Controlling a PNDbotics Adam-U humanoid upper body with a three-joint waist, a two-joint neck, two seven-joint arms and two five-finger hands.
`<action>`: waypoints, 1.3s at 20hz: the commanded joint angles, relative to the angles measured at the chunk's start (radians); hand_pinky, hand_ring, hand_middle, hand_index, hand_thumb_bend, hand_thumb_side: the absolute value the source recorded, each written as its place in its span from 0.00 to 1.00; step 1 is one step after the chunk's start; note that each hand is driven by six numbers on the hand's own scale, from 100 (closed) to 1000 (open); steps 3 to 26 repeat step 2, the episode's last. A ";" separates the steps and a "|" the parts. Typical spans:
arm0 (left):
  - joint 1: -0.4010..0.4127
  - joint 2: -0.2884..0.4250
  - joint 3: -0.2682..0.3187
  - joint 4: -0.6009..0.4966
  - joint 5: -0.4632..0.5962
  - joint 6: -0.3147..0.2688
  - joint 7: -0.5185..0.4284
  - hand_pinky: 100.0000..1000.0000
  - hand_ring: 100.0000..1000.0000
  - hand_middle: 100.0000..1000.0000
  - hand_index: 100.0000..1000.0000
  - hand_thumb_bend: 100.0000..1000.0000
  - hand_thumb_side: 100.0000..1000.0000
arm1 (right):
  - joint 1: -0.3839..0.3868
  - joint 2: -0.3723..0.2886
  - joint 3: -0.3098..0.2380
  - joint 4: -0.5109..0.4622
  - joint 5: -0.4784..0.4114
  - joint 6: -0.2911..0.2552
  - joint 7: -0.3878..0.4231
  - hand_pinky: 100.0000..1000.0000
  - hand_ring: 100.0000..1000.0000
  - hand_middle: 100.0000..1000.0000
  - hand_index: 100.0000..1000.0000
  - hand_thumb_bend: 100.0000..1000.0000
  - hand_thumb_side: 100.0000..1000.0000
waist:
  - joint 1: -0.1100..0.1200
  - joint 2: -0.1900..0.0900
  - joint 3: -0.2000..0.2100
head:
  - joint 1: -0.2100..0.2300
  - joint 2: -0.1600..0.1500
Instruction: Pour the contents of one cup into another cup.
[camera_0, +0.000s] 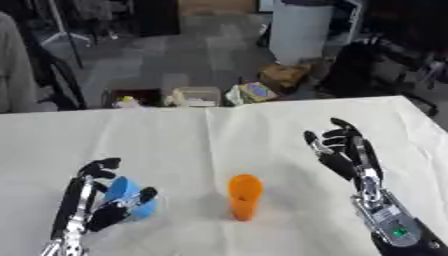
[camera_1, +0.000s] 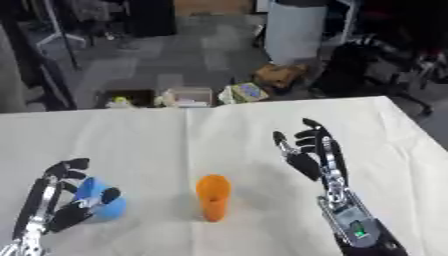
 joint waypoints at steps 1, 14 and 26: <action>-0.004 0.041 0.040 -0.078 -0.028 0.000 -0.008 0.56 0.73 0.74 0.82 1.00 0.69 | -0.010 -0.017 -0.010 -0.023 -0.010 0.000 -0.004 0.62 0.60 0.56 0.88 0.42 0.39 | 0.001 -0.012 0.002 | -0.006 -0.009; 0.001 0.044 0.055 -0.106 -0.011 -0.001 0.007 0.55 0.73 0.74 0.82 1.00 0.70 | -0.009 -0.018 -0.010 -0.024 -0.011 0.000 -0.004 0.62 0.60 0.56 0.88 0.42 0.39 | 0.002 -0.013 0.003 | -0.006 -0.008; 0.001 0.044 0.055 -0.106 -0.011 -0.001 0.007 0.55 0.73 0.74 0.82 1.00 0.70 | -0.009 -0.018 -0.010 -0.024 -0.011 0.000 -0.004 0.62 0.60 0.56 0.88 0.42 0.39 | 0.002 -0.013 0.003 | -0.006 -0.008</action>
